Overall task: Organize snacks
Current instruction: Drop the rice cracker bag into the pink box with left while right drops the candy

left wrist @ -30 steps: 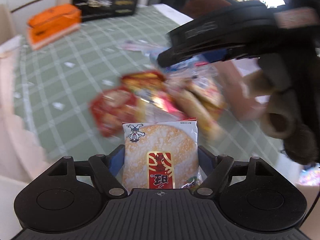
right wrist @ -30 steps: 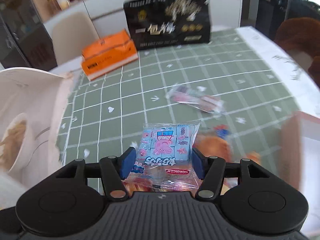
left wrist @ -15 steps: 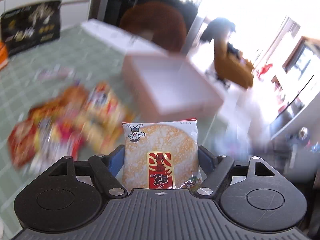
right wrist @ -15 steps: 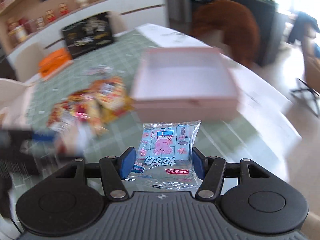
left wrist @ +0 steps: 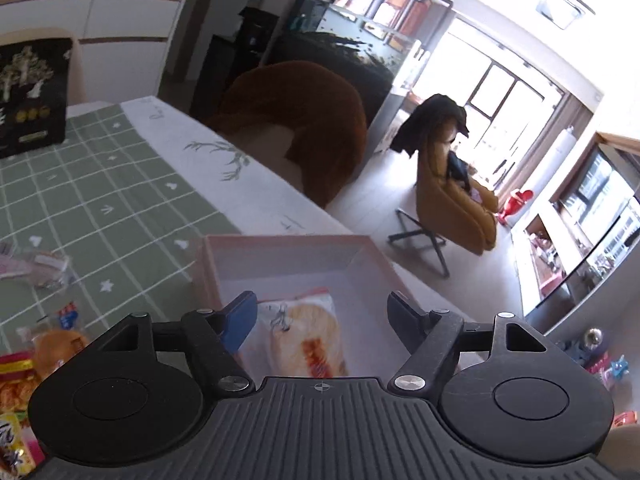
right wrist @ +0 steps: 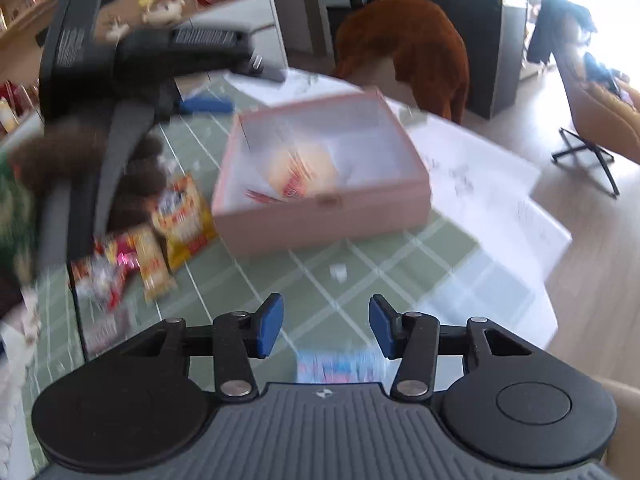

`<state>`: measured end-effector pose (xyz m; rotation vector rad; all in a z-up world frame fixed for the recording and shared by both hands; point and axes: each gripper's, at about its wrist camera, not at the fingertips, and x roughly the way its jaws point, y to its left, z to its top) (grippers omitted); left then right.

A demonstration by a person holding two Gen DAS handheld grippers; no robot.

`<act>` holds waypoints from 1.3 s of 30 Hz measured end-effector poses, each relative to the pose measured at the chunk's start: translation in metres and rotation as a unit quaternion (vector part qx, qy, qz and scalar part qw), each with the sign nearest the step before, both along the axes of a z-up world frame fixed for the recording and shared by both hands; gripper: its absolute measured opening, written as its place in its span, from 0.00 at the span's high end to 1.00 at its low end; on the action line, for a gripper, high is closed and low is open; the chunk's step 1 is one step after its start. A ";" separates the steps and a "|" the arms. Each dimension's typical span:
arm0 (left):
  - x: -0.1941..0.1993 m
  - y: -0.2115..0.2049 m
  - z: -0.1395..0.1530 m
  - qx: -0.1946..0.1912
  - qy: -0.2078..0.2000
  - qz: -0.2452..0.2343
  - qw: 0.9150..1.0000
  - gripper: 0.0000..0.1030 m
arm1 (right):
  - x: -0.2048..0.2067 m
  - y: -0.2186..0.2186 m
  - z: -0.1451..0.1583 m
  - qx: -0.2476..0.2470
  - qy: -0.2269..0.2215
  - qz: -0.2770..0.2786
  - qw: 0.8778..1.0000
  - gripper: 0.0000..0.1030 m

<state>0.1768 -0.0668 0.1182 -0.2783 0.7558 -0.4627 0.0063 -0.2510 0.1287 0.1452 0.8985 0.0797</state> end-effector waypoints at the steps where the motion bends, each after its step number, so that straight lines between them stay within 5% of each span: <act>1: -0.008 0.008 -0.004 0.013 0.005 -0.004 1.000 0.25 | 0.005 -0.001 0.002 0.000 0.002 0.003 1.000 0.53; 6: -0.072 0.038 -0.032 0.079 0.019 -0.038 0.996 0.25 | -0.001 -0.005 -0.016 -0.016 0.042 0.025 0.999 0.31; 12: -0.127 0.061 -0.070 0.072 0.100 -0.007 0.992 0.29 | -0.013 0.000 -0.068 -0.001 0.118 0.012 0.993 0.26; 14: -0.134 0.067 -0.076 0.059 0.117 0.002 0.991 0.32 | -0.014 0.009 -0.071 -0.017 0.108 0.021 0.994 0.26; 15: -0.138 0.069 -0.073 0.050 0.124 0.005 0.991 0.34 | -0.013 0.018 -0.071 -0.047 0.107 0.033 0.993 0.37; 17: -0.143 0.076 -0.072 0.033 0.130 0.009 0.991 0.35 | -0.013 0.032 -0.067 -0.097 0.101 0.064 0.988 0.42; 21: -0.151 0.089 -0.066 0.033 0.128 0.024 0.991 0.35 | 0.006 0.026 -0.031 -0.032 0.085 0.083 0.992 0.43; 26: -0.151 0.098 -0.064 0.028 0.113 0.042 0.992 0.35 | 0.080 0.018 0.014 -0.051 0.009 0.046 0.998 0.43; 32: -0.154 0.125 -0.060 0.042 0.092 0.075 0.992 0.35 | 0.170 0.010 -0.007 -0.074 0.023 -0.003 0.997 0.40; 37: -0.137 0.161 -0.063 0.033 0.093 0.131 0.986 0.35 | 0.178 0.025 -0.002 -0.040 0.011 0.009 0.999 0.37; 39: -0.132 0.170 -0.062 0.027 0.090 0.143 0.985 0.35 | 0.188 0.049 0.007 -0.014 0.006 0.034 0.999 0.26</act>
